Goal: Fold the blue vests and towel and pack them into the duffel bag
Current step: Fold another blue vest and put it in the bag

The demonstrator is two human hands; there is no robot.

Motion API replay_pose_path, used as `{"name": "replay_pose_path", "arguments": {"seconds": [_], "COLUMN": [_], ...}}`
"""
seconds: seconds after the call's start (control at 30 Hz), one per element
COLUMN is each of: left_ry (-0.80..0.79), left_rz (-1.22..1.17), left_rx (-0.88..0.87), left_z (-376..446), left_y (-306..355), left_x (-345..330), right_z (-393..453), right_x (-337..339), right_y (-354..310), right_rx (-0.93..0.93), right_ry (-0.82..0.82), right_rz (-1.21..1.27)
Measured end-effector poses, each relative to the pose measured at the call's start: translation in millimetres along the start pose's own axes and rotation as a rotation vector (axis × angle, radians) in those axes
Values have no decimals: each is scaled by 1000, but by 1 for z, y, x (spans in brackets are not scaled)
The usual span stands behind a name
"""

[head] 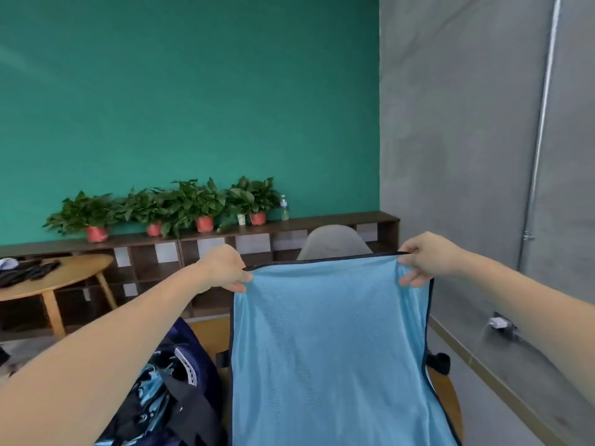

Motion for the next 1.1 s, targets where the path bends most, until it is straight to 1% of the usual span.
{"name": "replay_pose_path", "arguments": {"seconds": [0.07,0.13,0.2,0.23,0.3,0.37,0.47,0.53,0.63,0.7,0.77,0.9,1.0,1.1], "left_ry": [13,49,104,136,228,357,587,717,808,824,815,737,623,433], "left_rz": [155,248,258,248,210,139,-30,-66,-41,-35,2,161,216,147], "left_rx": [-36,-73,-103,-121,-163,-220,-365,-459,-550,-568,-560,-495,-417,-334], "left_z": [30,59,86,98,117,129,122,99,59,32,4,-51,-94,-136], "left_y": [-13,-19,-16,-11,8,35,85,115,141,143,136,90,34,-32], "left_x": [-15,-24,-24,-21,-5,25,89,129,162,169,164,117,57,-13], "right_z": [30,60,84,94,111,120,114,93,55,29,4,-44,-80,-110], "right_x": [-10,-13,-10,-5,11,36,78,102,122,123,116,77,29,-27], "right_y": [16,26,28,24,5,-25,-77,-112,-145,-151,-148,-113,-62,1], "right_rx": [-46,-52,-50,-34,48,146,286,396,531,583,604,611,562,416], "right_ry": [-29,-16,31,61,158,308,533,643,755,781,769,677,556,335], "right_rz": [-32,-67,-110,-177,-374,-461,-402,-335,-292,-277,-277,-314,-342,-349]}}
Point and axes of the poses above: each hand's wrist, its own z-axis towards the middle knuckle, its own x-axis out of the back of the hand, y = z × x, the point moved 5 cm from there along z, towards the middle knuckle, and after that the axes turned 4 degrees about -y, right-handed, at the moved point
